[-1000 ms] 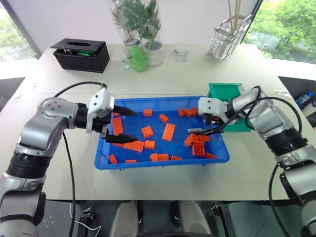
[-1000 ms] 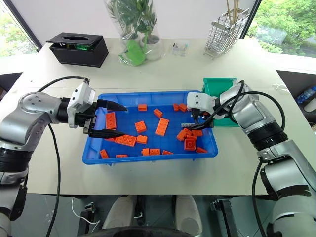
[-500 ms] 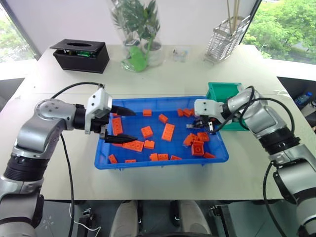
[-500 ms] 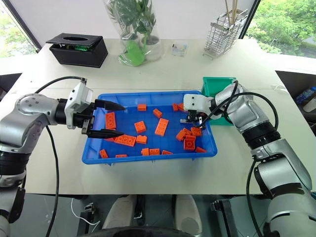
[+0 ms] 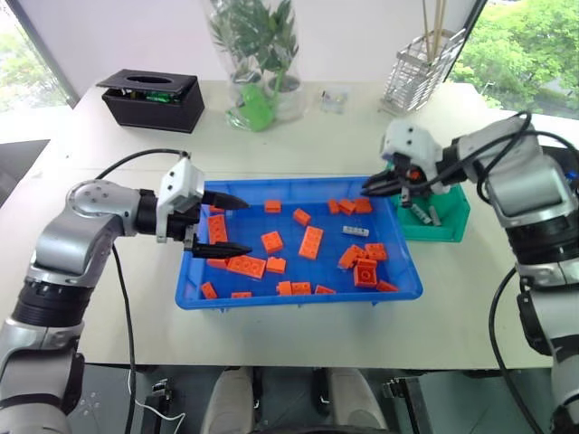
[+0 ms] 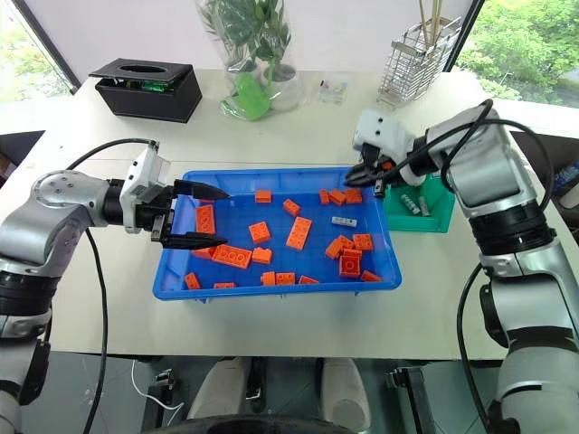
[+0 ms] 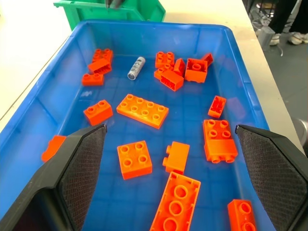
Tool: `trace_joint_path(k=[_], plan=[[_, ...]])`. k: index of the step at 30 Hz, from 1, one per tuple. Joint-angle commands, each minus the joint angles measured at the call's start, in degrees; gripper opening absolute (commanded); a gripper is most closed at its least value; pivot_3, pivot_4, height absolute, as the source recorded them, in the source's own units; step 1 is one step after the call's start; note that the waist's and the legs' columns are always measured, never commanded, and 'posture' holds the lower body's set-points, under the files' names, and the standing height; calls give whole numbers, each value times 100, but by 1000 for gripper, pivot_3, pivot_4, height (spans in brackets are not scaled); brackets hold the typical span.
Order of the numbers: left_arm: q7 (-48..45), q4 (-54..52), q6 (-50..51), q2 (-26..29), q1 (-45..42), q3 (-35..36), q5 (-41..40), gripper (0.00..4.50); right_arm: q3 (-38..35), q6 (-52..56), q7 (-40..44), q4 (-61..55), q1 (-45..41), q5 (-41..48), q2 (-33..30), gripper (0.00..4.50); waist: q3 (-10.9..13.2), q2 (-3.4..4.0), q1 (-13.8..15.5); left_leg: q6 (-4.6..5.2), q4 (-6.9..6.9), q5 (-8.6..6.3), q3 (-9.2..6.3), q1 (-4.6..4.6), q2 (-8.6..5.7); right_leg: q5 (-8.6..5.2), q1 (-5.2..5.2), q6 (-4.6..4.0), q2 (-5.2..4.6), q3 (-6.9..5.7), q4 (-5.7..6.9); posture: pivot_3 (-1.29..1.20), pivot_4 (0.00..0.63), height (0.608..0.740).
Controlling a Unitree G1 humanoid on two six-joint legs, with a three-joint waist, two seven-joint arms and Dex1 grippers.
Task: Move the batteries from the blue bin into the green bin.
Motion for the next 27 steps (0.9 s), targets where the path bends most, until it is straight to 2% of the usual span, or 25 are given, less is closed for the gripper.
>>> trace_joint_path(k=[1,16,19,22,27], plan=[[-36,49,-110,-60,-269,-8,44,4500,241,-259,-131,-86,115,-172,100,2312,1,1,-13,0,0,0,1,-1,-1,1,-2,1,0,1,1,0,150,736],[-39,-78,-26,-12,-181,94,36,4500,903,-1241,-599,940,466,-845,576,2312,1,2,0,0,0,0,1,-1,0,3,-3,5,3,3,3,0,150,736],[-50,-73,-54,-3,-136,90,46,4500,867,-1171,-507,851,509,-771,637,1432,0,0,3,0,1,0,0,-1,0,3,-1,5,3,3,3,0,150,736],[-50,-40,-59,-24,-179,66,59,4500,674,-835,-476,642,404,-597,709,28,0,-1,-1,-1,5,1,-1,0,0,3,3,5,3,3,2,0,150,736],[-71,39,-115,-34,-255,55,94,4500,33,179,-422,42,95,-6,644,9,1,2,-3,0,4,0,-2,-1,0,3,-1,6,2,3,4,0,150,736]])
